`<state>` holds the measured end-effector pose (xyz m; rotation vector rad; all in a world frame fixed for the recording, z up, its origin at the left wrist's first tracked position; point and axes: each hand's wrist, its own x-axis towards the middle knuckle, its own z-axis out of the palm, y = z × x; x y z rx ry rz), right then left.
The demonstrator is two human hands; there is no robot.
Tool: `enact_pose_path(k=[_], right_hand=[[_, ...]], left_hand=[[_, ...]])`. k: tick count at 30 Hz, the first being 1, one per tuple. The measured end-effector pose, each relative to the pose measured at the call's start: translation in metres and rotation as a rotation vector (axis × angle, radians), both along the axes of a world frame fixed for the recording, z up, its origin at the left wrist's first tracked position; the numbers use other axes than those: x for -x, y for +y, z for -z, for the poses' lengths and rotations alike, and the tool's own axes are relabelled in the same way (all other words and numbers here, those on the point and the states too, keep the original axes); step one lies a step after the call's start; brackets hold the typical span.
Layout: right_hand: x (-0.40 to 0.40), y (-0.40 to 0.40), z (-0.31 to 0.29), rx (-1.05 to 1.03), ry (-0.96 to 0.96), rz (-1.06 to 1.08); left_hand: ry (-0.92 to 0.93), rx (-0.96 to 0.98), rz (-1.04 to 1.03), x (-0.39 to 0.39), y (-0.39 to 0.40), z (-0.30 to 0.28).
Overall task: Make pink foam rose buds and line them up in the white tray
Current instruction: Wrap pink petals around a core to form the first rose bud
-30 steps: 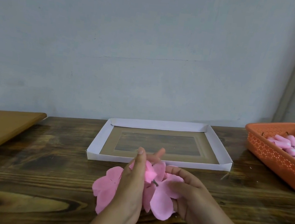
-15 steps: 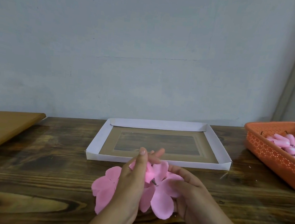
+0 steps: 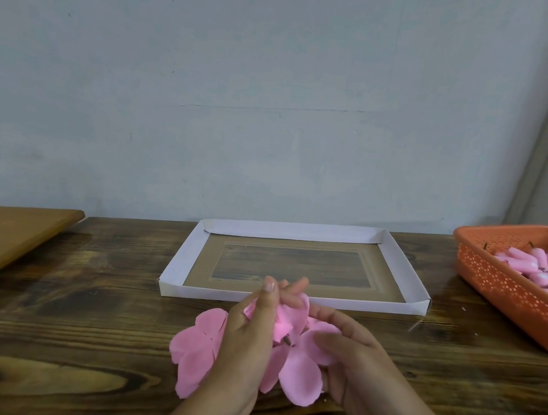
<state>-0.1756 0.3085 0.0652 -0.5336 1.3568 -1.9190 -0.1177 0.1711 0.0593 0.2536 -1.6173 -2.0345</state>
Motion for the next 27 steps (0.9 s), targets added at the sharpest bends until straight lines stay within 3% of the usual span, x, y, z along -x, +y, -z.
enact_pose_path(k=[19, 24, 27], right_hand=[[-0.003, 0.001, -0.005, 0.082, -0.08, -0.075], [-0.001, 0.001, -0.01, 0.267, -0.272, -0.193], [-0.002, 0.0, -0.01, 0.263, -0.219, -0.204]], left_hand=[[0.02, 0.079, -0.002, -0.001, 0.006, -0.001], [-0.046, -0.055, 0.029, 0.001, 0.0, 0.004], [-0.082, -0.157, 0.047, 0.001, 0.0, -0.002]])
